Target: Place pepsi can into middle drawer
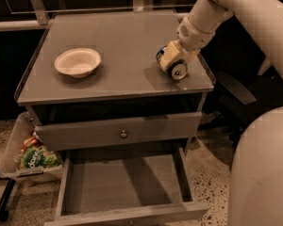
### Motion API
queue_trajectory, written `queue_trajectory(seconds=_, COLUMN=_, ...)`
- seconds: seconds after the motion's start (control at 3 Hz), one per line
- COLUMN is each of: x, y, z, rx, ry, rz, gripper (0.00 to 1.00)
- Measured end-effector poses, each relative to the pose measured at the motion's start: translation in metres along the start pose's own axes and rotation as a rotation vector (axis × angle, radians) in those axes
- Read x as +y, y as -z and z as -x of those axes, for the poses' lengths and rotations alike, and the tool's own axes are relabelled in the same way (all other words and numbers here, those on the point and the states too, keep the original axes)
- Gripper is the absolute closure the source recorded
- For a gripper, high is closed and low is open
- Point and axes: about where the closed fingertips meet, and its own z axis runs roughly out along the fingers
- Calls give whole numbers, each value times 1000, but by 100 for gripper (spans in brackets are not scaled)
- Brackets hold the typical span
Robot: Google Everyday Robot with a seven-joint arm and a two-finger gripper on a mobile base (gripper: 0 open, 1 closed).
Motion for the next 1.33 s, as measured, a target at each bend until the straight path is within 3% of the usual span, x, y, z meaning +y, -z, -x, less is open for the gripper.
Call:
queue_trajectory(seconds=0.33, x=9, y=10, z=-12, rx=-2, ry=-2, rz=6, gripper=100)
queue_trajectory(seconds=0.67, x=23, y=38, z=-47, rx=-30, ry=-49, rz=-10, gripper=100)
queue_trajectory(seconds=1.0, x=47, y=57, z=-106, rx=0, ry=-86, rz=-7, gripper=100)
queue_trajectory(seconds=1.33, x=47, y=48, z=-121, rx=32, ry=-90, rz=-10, gripper=100)
